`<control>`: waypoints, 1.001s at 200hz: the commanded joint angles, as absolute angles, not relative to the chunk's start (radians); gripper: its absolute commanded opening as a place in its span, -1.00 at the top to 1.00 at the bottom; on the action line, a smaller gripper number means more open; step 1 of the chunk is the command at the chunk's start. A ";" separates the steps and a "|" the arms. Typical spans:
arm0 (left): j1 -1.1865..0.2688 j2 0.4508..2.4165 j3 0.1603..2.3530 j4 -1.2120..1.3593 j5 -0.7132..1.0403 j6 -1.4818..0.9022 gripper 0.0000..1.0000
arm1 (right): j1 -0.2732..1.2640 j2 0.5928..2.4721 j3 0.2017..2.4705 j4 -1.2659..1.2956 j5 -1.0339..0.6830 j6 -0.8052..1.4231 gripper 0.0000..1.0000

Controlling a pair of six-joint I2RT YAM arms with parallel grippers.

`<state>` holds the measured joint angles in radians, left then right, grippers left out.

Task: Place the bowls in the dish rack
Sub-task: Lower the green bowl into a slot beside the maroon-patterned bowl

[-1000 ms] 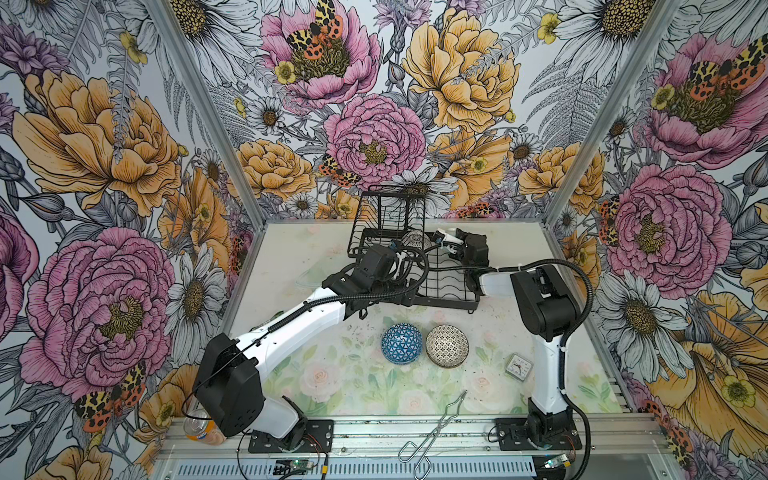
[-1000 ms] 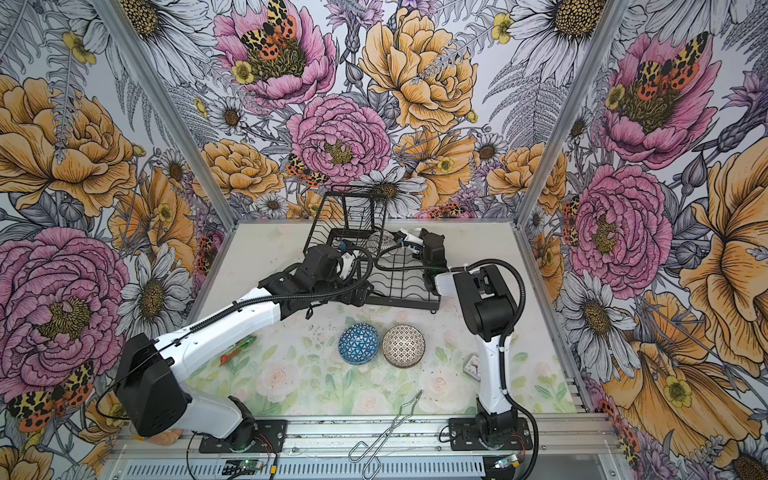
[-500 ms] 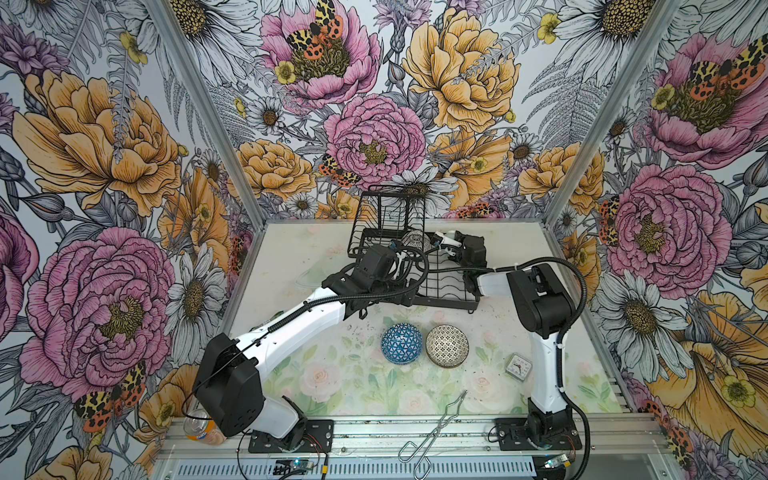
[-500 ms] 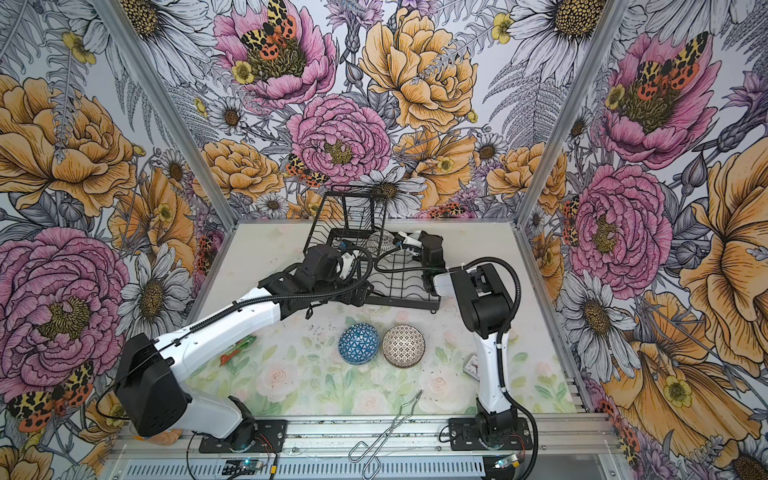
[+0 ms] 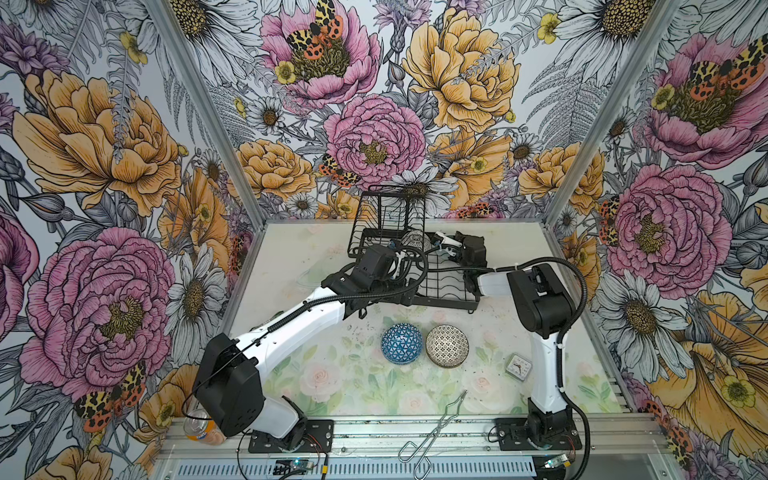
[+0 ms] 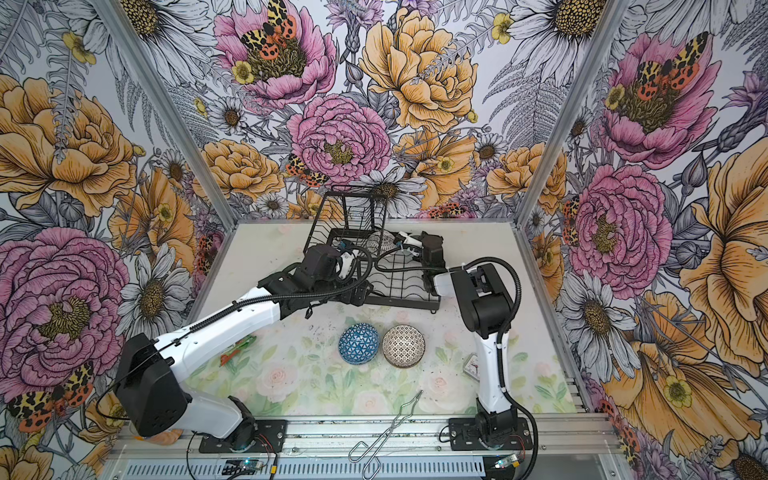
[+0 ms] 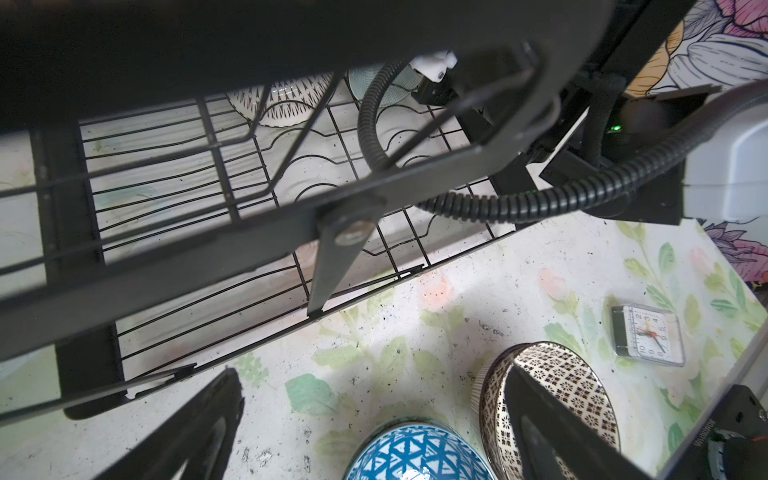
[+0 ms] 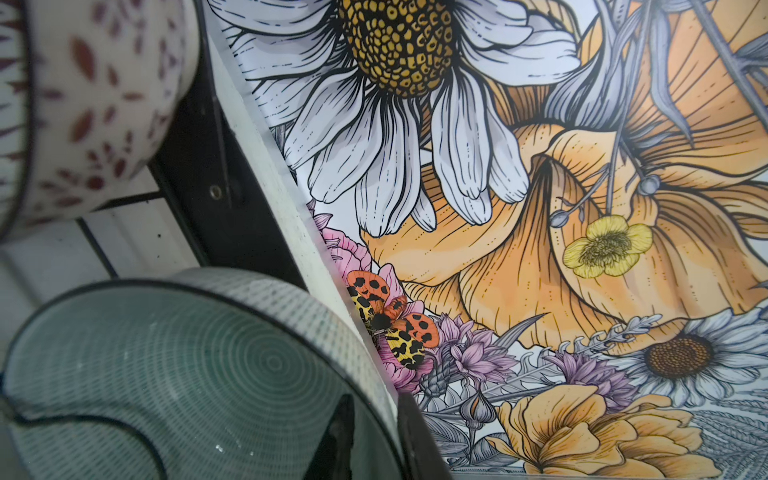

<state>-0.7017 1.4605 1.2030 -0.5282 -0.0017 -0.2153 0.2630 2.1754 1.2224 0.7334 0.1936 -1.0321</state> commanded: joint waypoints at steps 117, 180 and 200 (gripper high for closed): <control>-0.684 1.324 1.115 -0.568 -0.088 -0.303 -0.98 | 0.341 1.700 0.982 0.508 0.321 -0.830 -0.99; -0.722 1.232 0.965 -0.590 -0.086 -0.344 -0.98 | 0.527 1.361 0.925 -0.135 0.402 -0.340 -0.99; -0.724 1.219 0.943 -0.615 -0.063 -0.329 -0.98 | 0.598 1.304 0.943 -0.292 0.416 -0.145 -0.99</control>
